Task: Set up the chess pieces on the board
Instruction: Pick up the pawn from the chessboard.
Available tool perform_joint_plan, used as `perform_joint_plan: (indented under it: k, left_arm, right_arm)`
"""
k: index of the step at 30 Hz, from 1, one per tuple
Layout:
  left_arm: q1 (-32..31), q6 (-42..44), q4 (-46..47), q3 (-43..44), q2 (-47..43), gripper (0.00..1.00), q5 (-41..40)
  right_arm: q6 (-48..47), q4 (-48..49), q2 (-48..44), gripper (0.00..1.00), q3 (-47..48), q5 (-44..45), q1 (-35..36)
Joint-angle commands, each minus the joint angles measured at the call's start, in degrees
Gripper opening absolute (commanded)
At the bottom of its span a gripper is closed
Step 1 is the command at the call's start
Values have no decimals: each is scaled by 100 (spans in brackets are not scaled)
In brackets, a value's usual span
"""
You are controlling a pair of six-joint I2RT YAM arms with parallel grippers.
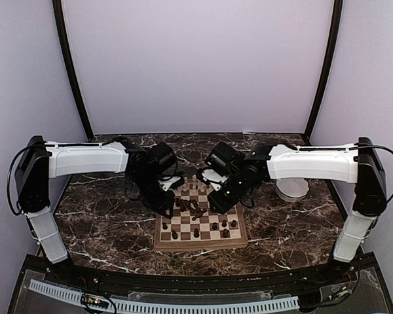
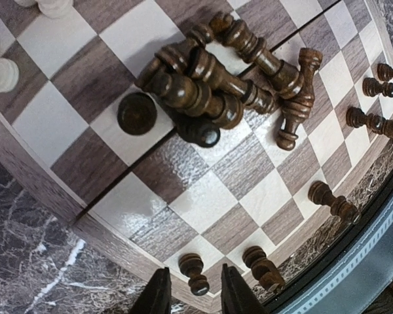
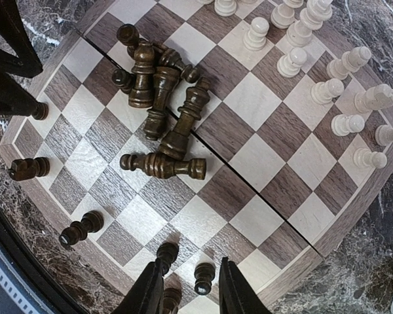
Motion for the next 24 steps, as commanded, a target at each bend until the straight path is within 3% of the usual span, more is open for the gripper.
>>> perform_joint_plan:
  k: [1,11,24]
  left_arm:
    - [135,-281,19,307,-129,27,-295]
    - [196,-504,-2,1225,553,23,-361]
    - [187,-594,12,1498,1046,20,-100]
  right_arm:
    - [-75,-5,105,31,172,-56,-55]
    - [-11,31,36,31,60,-34,-54]
    - [41,70,-80,31,-79,6,-89]
